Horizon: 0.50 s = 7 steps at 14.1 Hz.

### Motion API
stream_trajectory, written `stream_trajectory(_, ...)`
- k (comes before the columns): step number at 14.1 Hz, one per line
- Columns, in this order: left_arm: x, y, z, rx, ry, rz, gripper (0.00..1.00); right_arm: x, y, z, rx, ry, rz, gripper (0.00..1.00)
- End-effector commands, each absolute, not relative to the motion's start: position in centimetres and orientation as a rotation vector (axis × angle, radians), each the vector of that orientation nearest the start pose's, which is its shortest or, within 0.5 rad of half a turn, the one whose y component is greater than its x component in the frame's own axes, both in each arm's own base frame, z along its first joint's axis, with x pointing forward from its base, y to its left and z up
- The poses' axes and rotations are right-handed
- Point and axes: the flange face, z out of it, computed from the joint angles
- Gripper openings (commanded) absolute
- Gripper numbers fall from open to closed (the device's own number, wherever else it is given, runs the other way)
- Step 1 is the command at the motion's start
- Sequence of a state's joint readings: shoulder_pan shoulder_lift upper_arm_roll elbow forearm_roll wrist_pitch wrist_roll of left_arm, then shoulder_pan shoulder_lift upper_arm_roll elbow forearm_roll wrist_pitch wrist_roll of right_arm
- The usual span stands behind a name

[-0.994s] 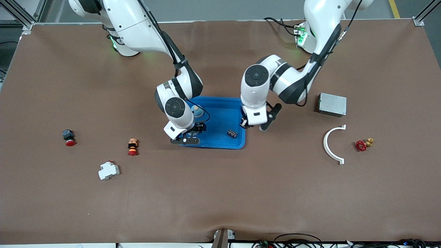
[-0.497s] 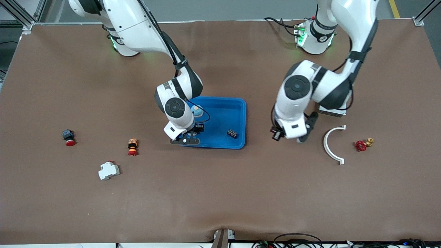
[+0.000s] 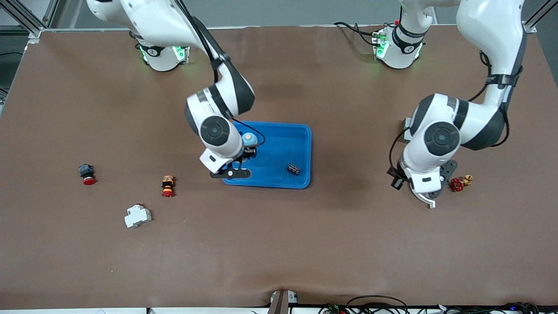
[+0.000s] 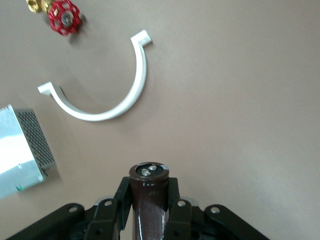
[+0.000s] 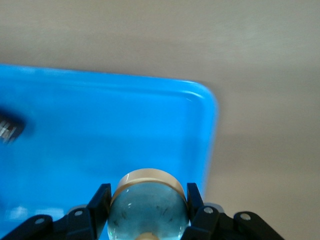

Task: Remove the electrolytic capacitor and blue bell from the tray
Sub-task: 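Lift the bell with the right gripper while the left gripper lifts the capacitor, then lower the bell with the right gripper while the left gripper lowers the capacitor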

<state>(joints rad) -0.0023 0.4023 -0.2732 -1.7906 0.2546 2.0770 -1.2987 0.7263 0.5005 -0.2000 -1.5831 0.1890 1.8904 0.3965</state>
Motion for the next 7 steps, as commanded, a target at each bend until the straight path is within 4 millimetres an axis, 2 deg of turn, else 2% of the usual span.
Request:
stream_trajectory(1, 62.1, -12.5, 31.4, -2.698, -1.218, -0.01, 0.0, 58.4, 28.1, 42.4, -3.146, -0.305, 0.371, 0.09)
stream_trajectory(2, 62.4, -11.1, 30.7, -2.693, -1.211, -0.006, 0.0, 59.5, 24.8, 44.5, -3.132, -0.382, 0.4, 0.1)
stream_trajectory(4, 62.8, -9.8, 29.4, -2.699, -1.17, -0.007, 0.0, 61.5, 17.6, 48.0, -3.099, -0.523, 0.423, 0.11)
stream_trajectory(7, 63.3, -5.7, 27.5, -2.678, -1.137, -0.014, 0.0, 63.4, 6.4, 49.5, -3.074, -0.78, 0.414, 0.11)
